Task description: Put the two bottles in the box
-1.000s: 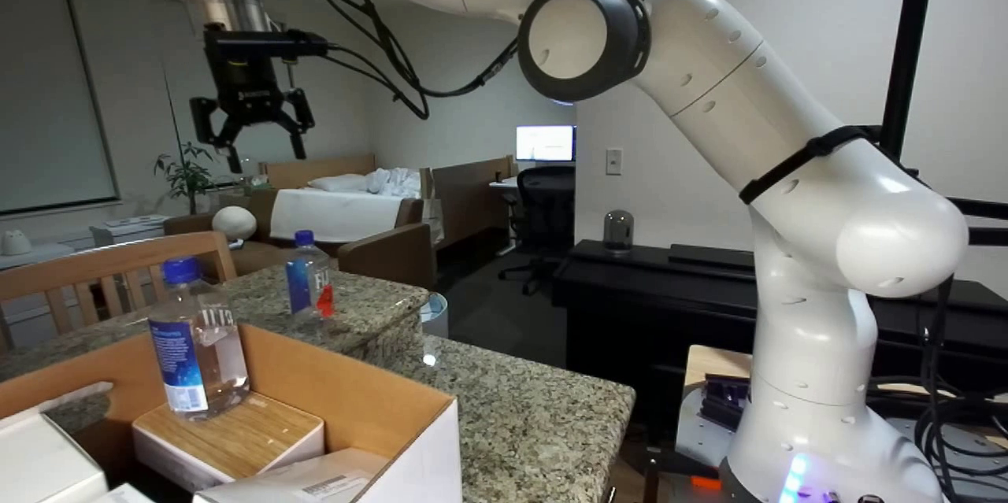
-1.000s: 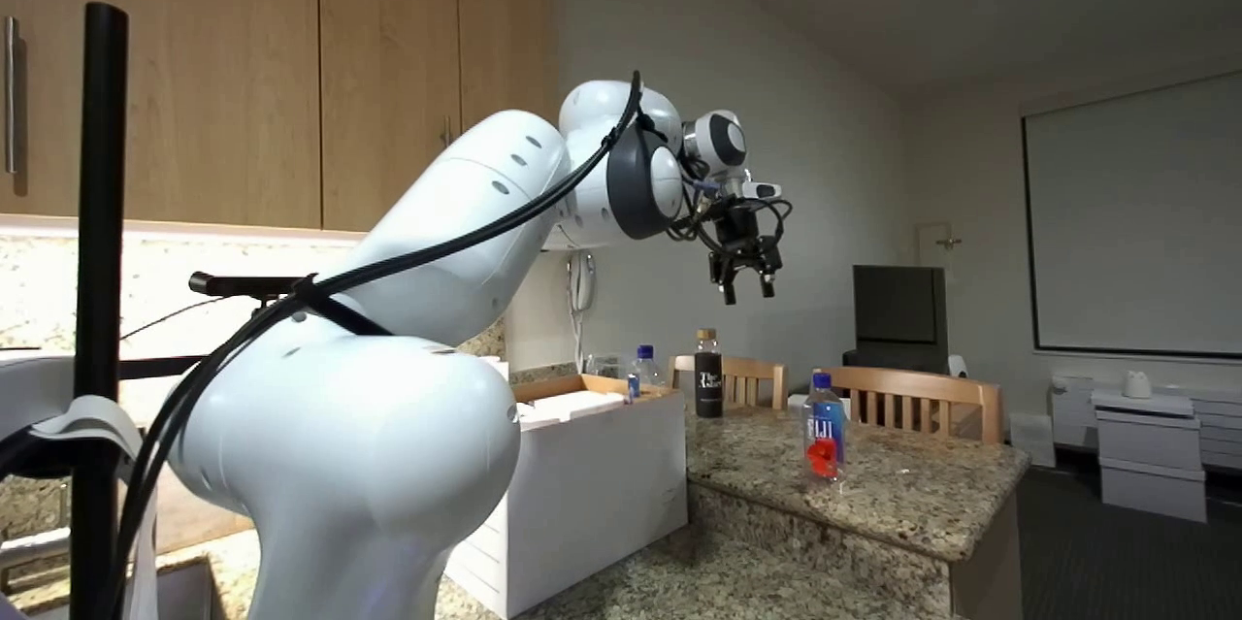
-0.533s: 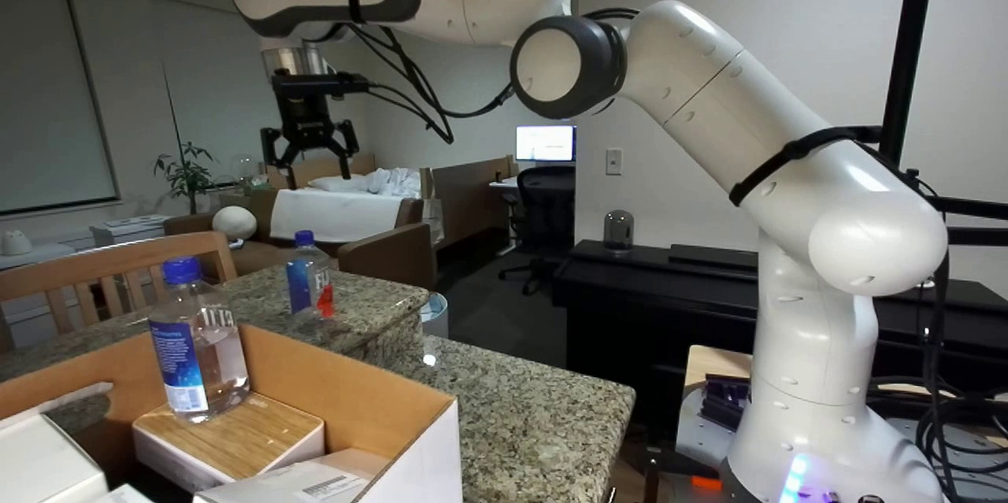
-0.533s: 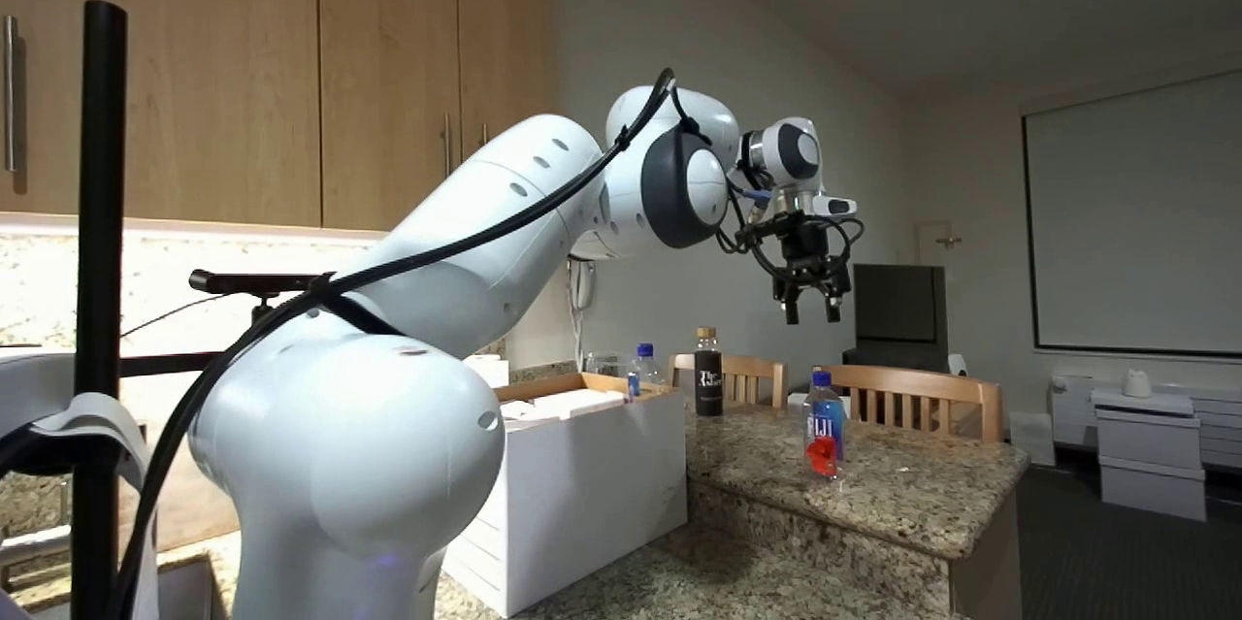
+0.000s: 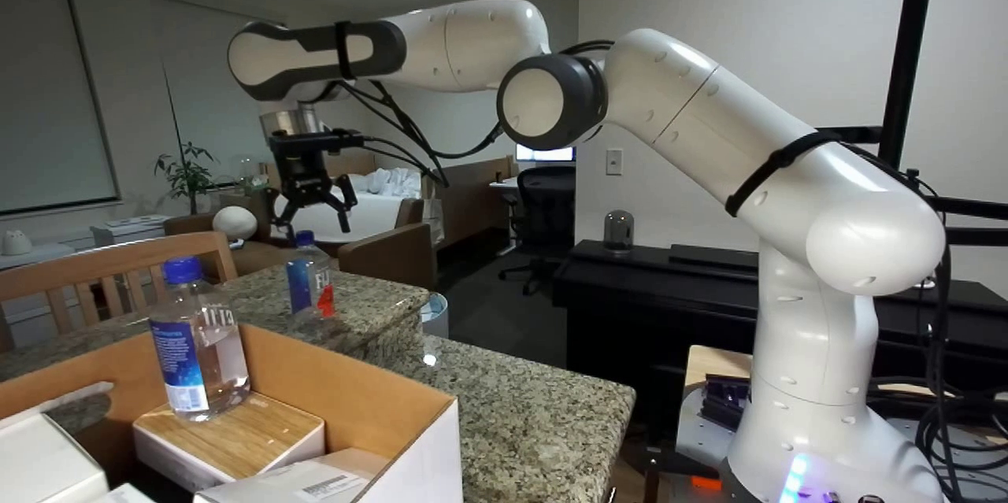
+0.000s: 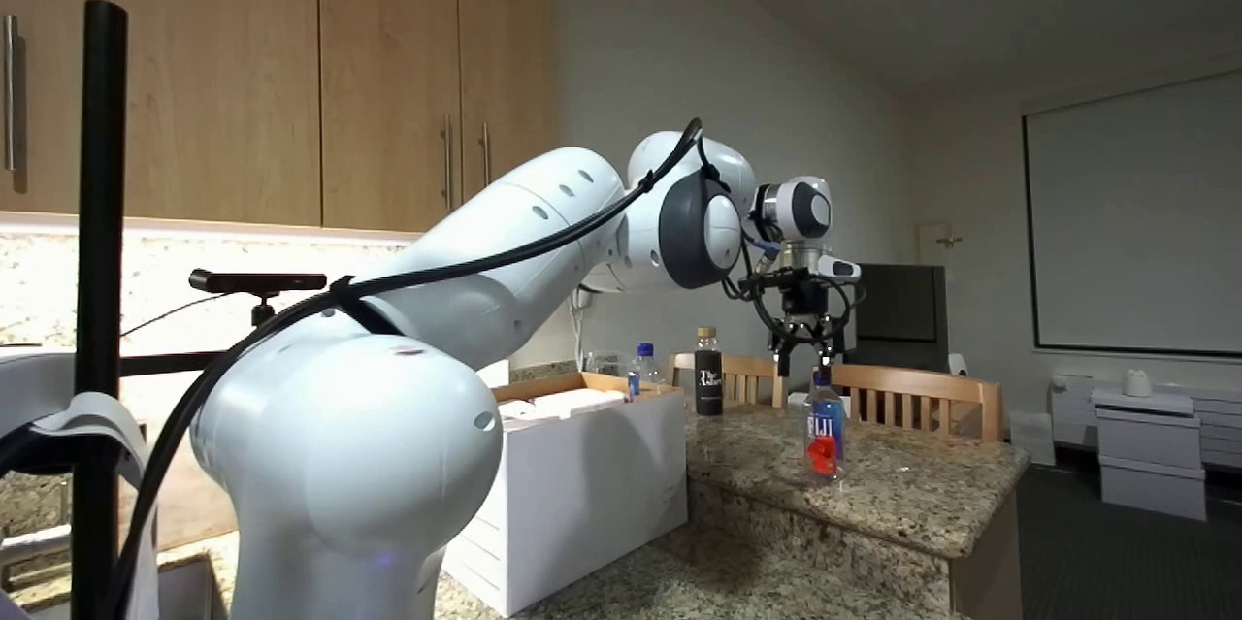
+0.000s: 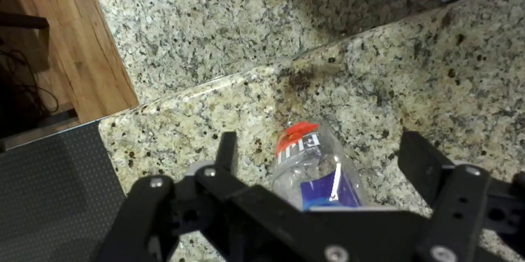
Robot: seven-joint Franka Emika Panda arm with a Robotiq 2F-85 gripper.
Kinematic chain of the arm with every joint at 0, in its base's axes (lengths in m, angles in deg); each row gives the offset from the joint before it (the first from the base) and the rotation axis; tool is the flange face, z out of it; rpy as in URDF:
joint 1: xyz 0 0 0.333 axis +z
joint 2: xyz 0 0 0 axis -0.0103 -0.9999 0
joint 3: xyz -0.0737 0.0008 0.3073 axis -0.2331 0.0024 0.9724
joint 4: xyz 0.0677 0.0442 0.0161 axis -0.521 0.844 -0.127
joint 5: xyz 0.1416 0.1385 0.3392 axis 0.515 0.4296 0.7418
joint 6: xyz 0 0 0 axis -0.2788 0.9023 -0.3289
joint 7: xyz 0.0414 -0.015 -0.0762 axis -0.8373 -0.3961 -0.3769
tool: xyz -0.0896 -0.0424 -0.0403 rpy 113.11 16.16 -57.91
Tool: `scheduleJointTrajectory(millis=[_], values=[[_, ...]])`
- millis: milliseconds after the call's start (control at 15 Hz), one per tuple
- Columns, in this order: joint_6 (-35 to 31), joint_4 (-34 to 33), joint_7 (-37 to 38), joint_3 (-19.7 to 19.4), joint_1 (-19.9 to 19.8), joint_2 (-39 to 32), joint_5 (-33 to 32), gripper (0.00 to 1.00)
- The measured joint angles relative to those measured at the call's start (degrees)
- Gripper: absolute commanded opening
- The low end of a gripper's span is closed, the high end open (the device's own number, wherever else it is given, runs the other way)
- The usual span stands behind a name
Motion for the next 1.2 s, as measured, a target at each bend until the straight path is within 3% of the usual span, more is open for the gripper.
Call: scheduleJointTrajectory(millis=[533,933,1200], values=[[0.5,-0.5,0.0,0.2,0.3,-0.8,-0.1,1.00],[7.6,-7.0,0.0,0.9,-1.1,-5.4,0.9,1.00],[8.4,-10.0,0.0,1.4,-2.5,-7.0,1.9,1.00]])
